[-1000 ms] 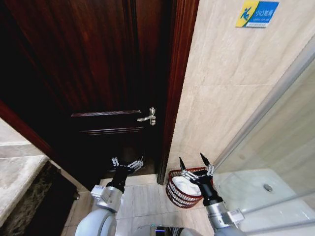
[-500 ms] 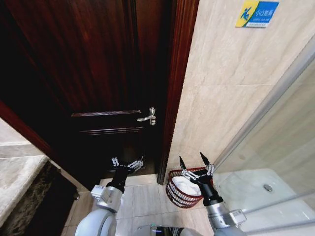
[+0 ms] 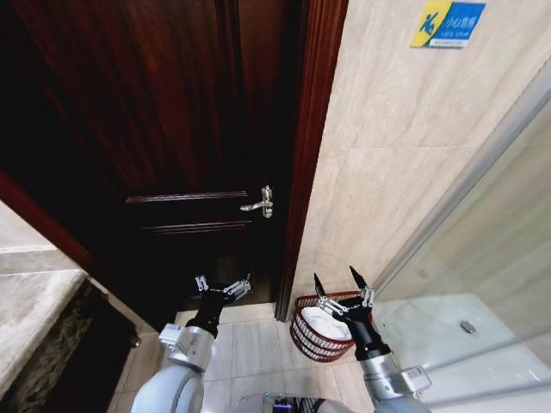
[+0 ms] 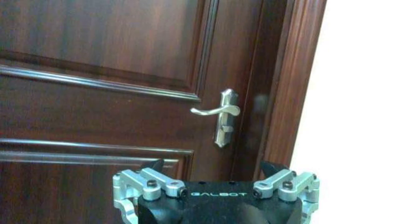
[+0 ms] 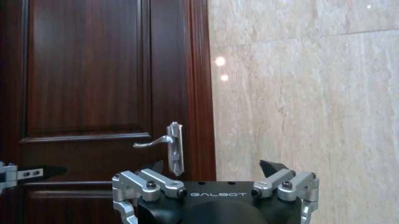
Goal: Discard the used towel into the hamper.
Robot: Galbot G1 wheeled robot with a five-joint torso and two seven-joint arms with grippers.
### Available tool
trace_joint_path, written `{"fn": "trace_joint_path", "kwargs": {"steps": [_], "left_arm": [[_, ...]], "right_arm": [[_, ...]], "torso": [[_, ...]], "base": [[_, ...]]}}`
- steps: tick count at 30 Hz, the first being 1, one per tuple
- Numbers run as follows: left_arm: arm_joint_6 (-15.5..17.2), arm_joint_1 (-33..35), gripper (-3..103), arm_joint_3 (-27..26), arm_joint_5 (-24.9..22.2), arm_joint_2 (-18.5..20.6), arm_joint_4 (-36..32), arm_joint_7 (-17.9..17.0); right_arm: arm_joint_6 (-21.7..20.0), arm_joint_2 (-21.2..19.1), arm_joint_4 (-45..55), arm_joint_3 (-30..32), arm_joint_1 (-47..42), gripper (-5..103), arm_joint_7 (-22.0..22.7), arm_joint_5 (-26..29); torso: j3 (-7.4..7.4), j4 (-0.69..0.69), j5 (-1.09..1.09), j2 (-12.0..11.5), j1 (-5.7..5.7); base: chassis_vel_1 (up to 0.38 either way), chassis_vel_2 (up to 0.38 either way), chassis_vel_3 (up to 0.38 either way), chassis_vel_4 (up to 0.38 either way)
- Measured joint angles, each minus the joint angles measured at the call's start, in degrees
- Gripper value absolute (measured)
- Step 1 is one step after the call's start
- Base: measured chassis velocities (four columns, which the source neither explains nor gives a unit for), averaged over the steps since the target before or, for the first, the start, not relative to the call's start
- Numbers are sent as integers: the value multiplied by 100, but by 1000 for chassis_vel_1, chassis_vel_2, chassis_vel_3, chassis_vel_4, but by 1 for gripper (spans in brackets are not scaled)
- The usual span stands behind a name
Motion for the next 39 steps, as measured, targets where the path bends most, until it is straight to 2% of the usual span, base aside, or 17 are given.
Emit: {"fn": "trace_joint_path", "kwargs": {"steps": [39], "left_arm": [[0,1,100,0,0,0,0,0]], "right_arm": [[-5,0,5,0,-1,100,6,0]], "torso": [[-1,1,-1,1,-4]], "base": [[98,-97,-91,93]]}}
